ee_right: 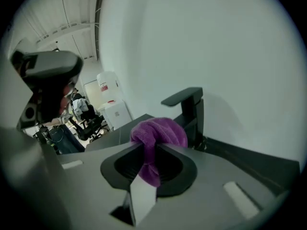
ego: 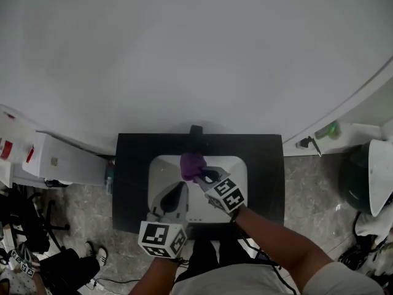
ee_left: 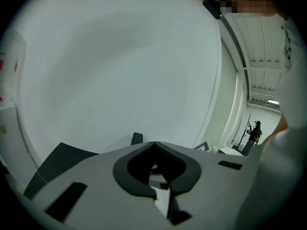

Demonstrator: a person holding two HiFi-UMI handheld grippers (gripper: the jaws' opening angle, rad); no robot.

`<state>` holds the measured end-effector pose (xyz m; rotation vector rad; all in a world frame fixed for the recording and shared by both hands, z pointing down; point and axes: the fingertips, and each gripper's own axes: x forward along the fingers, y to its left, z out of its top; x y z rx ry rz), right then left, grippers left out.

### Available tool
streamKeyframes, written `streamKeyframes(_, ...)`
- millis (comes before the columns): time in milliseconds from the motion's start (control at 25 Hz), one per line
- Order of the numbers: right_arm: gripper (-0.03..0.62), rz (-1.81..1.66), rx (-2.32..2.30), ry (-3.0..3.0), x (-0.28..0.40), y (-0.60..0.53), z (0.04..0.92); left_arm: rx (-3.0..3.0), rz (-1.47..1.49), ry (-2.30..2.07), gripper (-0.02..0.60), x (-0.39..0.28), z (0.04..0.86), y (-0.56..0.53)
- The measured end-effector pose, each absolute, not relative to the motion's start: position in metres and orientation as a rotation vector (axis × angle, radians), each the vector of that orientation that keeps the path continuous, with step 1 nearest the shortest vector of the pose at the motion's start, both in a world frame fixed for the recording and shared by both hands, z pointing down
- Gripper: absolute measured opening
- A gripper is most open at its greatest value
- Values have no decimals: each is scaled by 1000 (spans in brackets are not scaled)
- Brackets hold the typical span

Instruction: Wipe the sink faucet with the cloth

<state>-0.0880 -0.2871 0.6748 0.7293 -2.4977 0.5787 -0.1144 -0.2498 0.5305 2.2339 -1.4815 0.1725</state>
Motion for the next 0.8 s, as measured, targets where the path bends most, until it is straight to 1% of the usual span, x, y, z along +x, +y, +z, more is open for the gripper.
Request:
streamKeyframes(80,63,606,722,-2471,-74,-270,684,2230,173,-1482,5,-117,532,-252)
streamKeyframes(160,63,622,817,-2480,-51,-281,673,2230,172,-1480,5,-118,532,-255)
streamKeyframes(280,63,591,1022,-2513,-24,-337,633,2236,174,-1478,5,-118,530,-261)
streamKeyframes(440,63,541,1120,-2534,-29,-403,610,2238,186,-1472,5,-115,532,-265)
streamKeyframes(600,60,566,1126,-2496,-41,-432,643,2240,210,-1468,5,-111,539,-270)
streamKeyframes(800,60,715,1034,-2304,-39,-424,742,2226,227,-1446,5,-112,553,-272)
